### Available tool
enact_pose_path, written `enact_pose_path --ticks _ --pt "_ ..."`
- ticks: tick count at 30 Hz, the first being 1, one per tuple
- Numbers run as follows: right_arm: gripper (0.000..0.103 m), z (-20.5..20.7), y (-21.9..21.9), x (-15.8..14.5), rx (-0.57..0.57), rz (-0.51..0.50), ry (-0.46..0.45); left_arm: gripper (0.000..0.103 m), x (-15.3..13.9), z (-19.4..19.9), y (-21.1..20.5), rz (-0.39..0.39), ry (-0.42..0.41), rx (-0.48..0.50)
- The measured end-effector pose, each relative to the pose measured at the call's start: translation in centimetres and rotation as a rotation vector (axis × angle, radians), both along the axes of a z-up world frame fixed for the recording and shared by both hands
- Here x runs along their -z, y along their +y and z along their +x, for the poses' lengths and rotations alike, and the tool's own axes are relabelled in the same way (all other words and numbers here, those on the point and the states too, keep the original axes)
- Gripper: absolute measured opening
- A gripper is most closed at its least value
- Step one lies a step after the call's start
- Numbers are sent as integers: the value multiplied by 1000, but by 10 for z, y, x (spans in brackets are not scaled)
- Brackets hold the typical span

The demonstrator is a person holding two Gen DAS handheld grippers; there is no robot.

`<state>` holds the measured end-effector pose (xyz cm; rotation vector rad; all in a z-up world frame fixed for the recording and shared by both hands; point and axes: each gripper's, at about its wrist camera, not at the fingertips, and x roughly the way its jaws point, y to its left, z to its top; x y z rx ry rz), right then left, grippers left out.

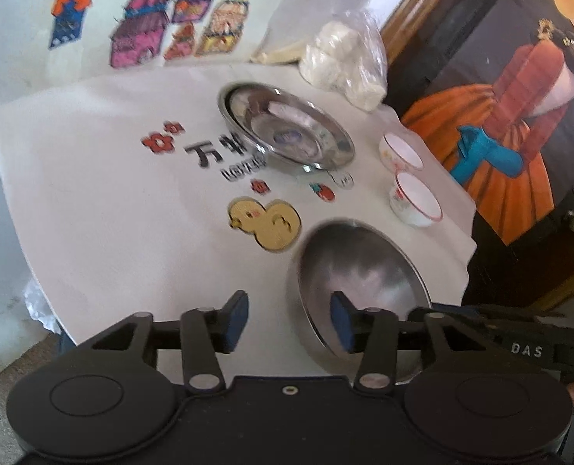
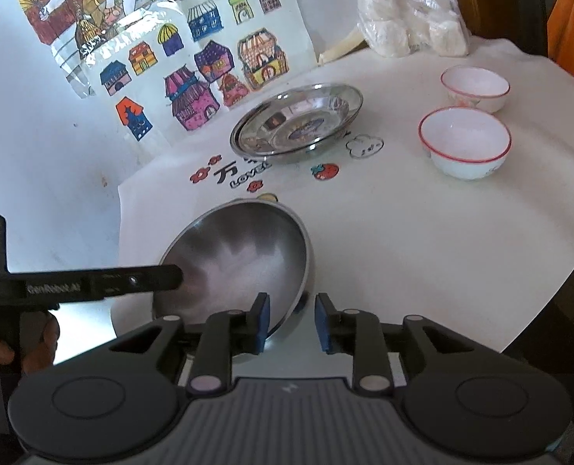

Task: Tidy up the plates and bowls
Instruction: 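Lower the steel bowl onto the sheet and open both tools, then move both tools to the nearer red-rimmed white bowl and close on its rim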

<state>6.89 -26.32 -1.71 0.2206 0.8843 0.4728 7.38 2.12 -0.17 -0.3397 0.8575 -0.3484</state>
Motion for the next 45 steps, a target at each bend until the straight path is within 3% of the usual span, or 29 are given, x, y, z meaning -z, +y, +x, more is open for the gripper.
enact_pose_path --ticks 3,6,9,11,19,30,39,45 --pt "32 1 -5 -5 5 2 -19 64 -10 1 2 15 -35 -22" --pt "43 3 -12 -10 15 7 -47 76 -21 5 0 39 -78 -38" --pt "57 5 -19 -17 28 14 -87 89 -33 14 -6 68 -122 -43" --pt "74 6 -25 -21 37 8 -121 98 -41 22 -14 88 -146 -38" --pt "102 17 -55 -28 89 -16 -253 102 -59 61 -57 180 -198 -21" --pt "103 50 -104 -5 257 -102 -272 102 -60 119 -140 298 -164 148" --pt "103 70 -133 17 351 -118 -252 102 -45 153 -194 299 -83 243" --pt "103 86 -142 25 350 -96 -222 102 -27 172 -205 233 46 225"
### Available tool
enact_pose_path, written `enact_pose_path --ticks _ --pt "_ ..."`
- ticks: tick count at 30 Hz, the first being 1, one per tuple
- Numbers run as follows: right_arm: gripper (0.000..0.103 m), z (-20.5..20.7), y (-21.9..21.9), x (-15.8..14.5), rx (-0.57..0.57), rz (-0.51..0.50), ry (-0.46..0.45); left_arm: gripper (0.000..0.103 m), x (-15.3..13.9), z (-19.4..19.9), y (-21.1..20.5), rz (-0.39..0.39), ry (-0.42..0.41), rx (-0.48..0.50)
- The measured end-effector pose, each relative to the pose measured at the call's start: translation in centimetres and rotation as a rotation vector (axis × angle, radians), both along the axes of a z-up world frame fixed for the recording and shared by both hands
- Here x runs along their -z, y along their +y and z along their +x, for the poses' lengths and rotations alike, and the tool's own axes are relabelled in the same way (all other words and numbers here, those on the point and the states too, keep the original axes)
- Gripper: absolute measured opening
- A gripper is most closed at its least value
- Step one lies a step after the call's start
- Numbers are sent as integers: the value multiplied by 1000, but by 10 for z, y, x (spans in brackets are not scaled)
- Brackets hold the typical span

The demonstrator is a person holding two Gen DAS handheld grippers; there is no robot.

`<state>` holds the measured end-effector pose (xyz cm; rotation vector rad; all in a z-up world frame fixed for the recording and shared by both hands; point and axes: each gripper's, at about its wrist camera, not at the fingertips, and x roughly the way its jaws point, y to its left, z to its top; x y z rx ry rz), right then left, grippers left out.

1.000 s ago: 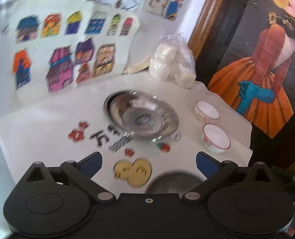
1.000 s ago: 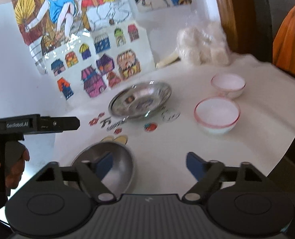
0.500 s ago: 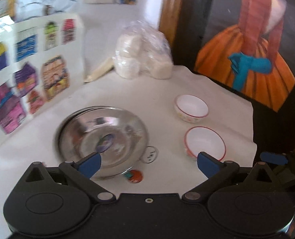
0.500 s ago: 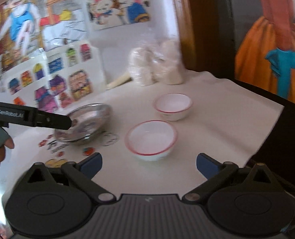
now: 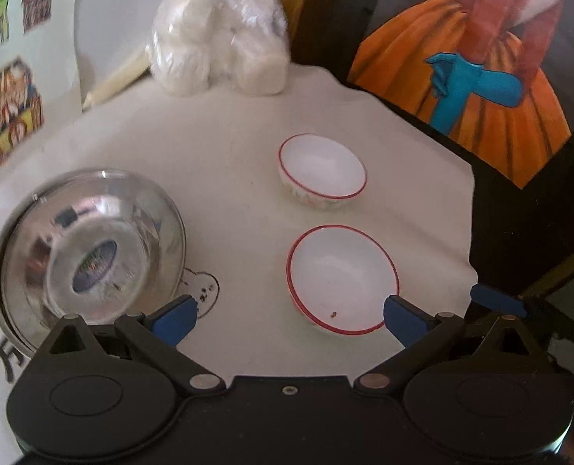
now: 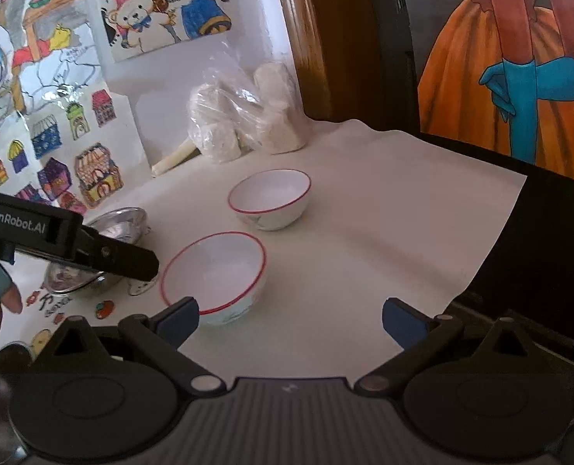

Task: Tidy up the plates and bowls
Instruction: 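Move both tools to the nearer red-rimmed white bowl and close on its rim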

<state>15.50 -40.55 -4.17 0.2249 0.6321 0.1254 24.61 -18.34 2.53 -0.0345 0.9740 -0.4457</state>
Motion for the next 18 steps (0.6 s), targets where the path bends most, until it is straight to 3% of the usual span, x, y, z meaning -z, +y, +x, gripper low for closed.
enact_pose_path --ticks 8,13,18 --pt "103 17 4 4 12 -26 10 102 15 13 2 -74 95 -100" --pt "103 25 10 7 30 -46 20 100 20 16 -2 -81 107 -113" --pt "99 28 16 7 28 -55 19 79 22 21 0 -114 117 -130"
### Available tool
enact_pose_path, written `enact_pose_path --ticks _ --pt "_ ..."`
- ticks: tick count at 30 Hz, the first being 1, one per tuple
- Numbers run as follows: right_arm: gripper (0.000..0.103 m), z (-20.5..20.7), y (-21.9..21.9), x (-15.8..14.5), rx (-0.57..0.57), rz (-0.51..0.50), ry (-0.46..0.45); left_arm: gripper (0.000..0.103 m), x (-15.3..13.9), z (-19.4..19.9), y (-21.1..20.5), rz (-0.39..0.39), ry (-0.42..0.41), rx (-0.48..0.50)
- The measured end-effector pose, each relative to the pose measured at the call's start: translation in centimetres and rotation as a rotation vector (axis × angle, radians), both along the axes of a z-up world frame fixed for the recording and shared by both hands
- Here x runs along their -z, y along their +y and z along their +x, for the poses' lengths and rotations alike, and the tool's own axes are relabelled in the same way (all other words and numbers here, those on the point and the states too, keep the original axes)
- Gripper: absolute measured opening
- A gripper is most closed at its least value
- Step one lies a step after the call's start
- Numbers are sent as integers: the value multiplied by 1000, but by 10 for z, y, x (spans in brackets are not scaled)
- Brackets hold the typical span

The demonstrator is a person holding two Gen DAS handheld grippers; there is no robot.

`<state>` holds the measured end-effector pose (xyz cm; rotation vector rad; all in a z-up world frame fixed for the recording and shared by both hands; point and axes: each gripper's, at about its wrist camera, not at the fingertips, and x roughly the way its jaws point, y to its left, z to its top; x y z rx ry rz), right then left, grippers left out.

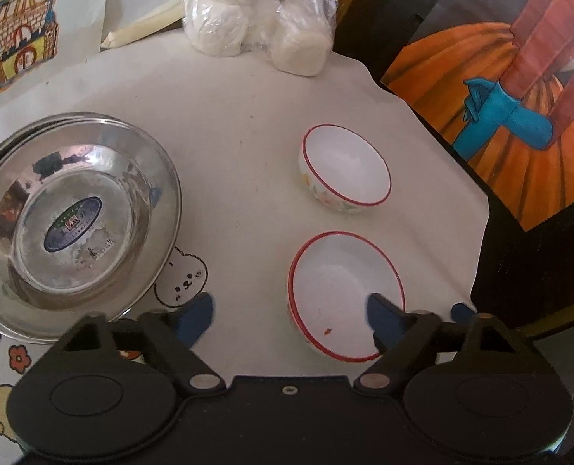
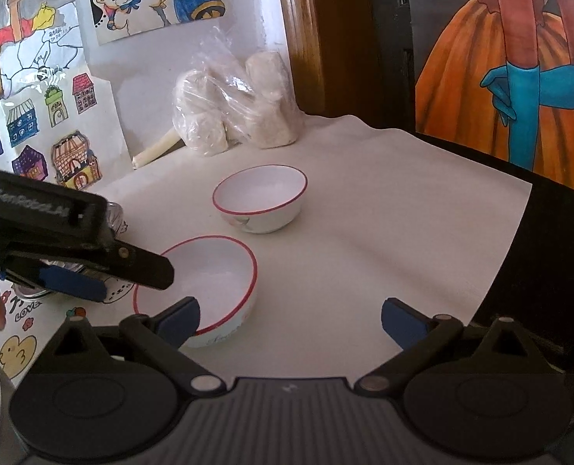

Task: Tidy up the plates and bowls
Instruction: 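Move both tools to the nearer red-rimmed white bowl and close on its rim, then lift the white bowl with both tools and carry it over the steel bowl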

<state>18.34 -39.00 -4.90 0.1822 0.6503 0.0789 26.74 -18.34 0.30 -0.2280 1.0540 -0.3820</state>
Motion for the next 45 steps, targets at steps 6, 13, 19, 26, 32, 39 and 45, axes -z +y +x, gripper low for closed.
enact_pose_path --ticks 6,13,19,26,32,39,45 --pt "82 3 4 0 -11 15 -2 59 0 1 0 -27 -15 13" --pt "54 5 5 3 -10 99 1 36 0 0 -3 -47 -37 39" --pt "34 6 7 5 -6 158 0 19 1 1 -2 -41 -53 42" --pt "22 6 5 7 18 214 13 13 3 2 3 -44 -45 40" --pt "20 0 7 4 41 241 17 13 -6 -9 9 -60 -61 36" --pt "20 -20 11 -13 21 257 -25 13 -32 -32 23 -100 -127 52" --pt "20 -37 25 -34 -15 245 -69 13 -45 -57 46 -130 -169 33"
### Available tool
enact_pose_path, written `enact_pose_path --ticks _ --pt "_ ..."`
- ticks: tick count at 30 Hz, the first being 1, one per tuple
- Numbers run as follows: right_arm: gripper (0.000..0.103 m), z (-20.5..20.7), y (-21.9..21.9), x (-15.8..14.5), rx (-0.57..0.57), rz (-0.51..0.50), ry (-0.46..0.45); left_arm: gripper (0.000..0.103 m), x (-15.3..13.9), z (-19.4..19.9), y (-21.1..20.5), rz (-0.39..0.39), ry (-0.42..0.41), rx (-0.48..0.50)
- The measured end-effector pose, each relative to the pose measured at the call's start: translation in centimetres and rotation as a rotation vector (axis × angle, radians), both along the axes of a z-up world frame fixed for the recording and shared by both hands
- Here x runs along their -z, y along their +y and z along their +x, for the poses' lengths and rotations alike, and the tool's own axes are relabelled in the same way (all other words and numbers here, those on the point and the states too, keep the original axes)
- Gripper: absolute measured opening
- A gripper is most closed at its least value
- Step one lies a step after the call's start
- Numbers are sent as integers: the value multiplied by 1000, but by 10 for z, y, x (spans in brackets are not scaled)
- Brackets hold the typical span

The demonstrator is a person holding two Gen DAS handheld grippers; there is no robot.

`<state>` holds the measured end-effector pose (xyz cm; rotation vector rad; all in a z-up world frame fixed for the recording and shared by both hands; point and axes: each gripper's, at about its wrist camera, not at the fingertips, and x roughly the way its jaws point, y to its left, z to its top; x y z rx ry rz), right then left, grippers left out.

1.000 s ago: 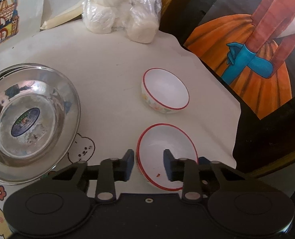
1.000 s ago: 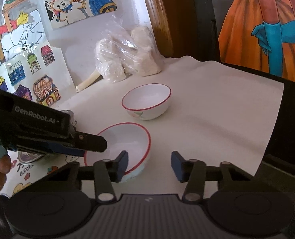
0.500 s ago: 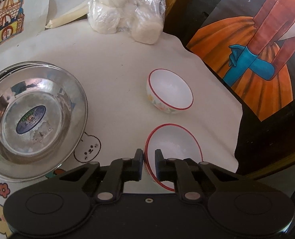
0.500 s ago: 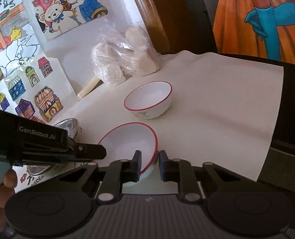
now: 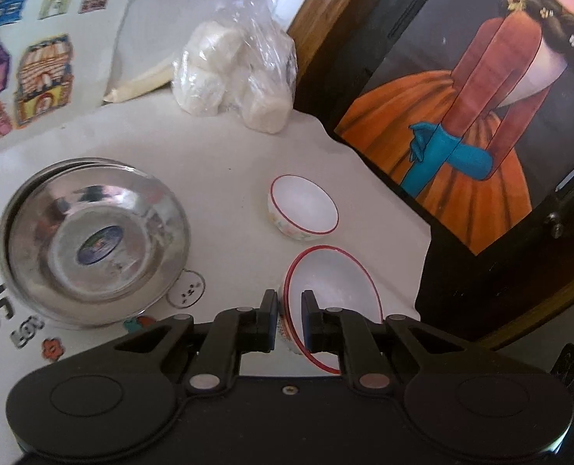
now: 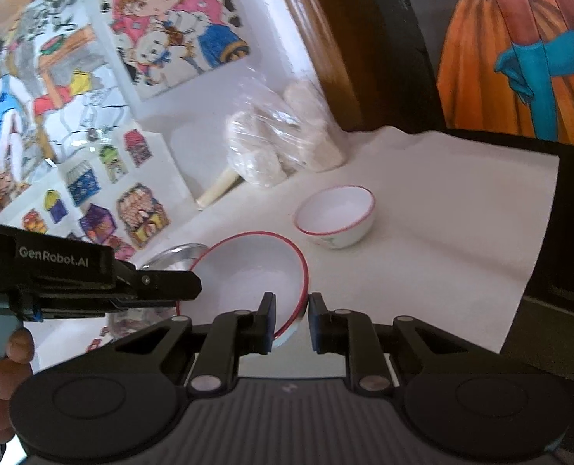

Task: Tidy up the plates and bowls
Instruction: 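Lift the white bowl with both tools and carry it over the steel bowl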

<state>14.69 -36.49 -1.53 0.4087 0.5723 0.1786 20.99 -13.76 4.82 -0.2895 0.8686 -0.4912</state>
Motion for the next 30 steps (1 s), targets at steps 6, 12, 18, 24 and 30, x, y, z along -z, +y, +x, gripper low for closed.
enact_pose_path --ticks 6,12,18,24,30 --pt "20 -18 23 -17 -55 -21 -37 13 -5 -27 35 -43 -2 -39" --pt "20 -36 50 -25 -110 -36 -50 13 -7 -52 68 -64 -14 -77" --pt "20 -53 72 -27 -167 -47 -42 13 -4 -73 95 -77 -9 -110" --pt "20 -64 89 -24 -204 -57 -26 13 5 -86 110 -67 8 -130" --pt "20 -77 102 -19 -243 -68 3 13 13 -100 120 -36 25 -121"
